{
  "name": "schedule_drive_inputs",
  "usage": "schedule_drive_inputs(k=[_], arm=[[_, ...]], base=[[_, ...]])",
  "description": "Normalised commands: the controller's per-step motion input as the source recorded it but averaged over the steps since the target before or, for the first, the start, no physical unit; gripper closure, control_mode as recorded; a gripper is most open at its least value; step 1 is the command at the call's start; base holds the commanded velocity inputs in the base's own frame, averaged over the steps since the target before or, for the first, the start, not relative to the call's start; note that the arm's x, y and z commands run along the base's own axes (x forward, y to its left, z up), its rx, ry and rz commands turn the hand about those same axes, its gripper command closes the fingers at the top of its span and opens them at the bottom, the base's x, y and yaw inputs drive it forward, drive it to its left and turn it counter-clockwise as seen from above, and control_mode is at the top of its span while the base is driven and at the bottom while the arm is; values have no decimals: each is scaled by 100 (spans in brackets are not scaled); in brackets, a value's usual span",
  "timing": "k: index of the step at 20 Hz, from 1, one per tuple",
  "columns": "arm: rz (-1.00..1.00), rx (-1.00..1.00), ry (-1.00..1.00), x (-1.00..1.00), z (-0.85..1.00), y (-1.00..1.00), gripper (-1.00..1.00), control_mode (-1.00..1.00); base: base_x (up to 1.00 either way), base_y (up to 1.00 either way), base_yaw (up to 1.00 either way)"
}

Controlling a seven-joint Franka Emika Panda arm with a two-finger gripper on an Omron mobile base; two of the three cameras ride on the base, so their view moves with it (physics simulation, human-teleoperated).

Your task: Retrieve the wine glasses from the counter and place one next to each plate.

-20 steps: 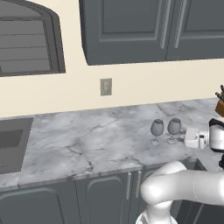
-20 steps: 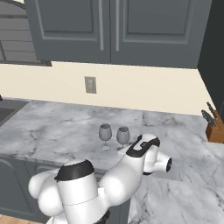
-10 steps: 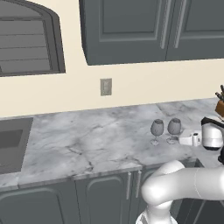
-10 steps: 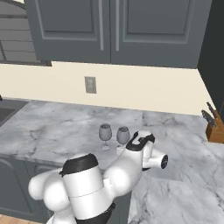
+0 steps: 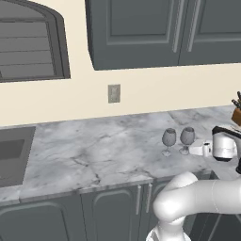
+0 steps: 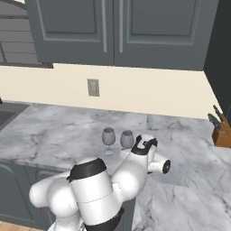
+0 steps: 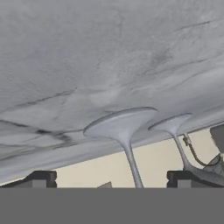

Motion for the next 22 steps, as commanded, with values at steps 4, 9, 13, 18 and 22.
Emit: schedule_drive_inputs(k=[4,9,13,18,22], arm=[[-5,-1,0,8,-6,0,-100,-100],[-5,-1,0,24,-28,19,-100,-100],[-5,0,0,13,-8,2,100,-100],[-2,0,-18,-41,27,-1,100,-100],[-11,1,-17,-54,78,0,100,-100]], base=[[0,0,0],[0,0,0],[0,0,0],[0,0,0],[0,0,0]])
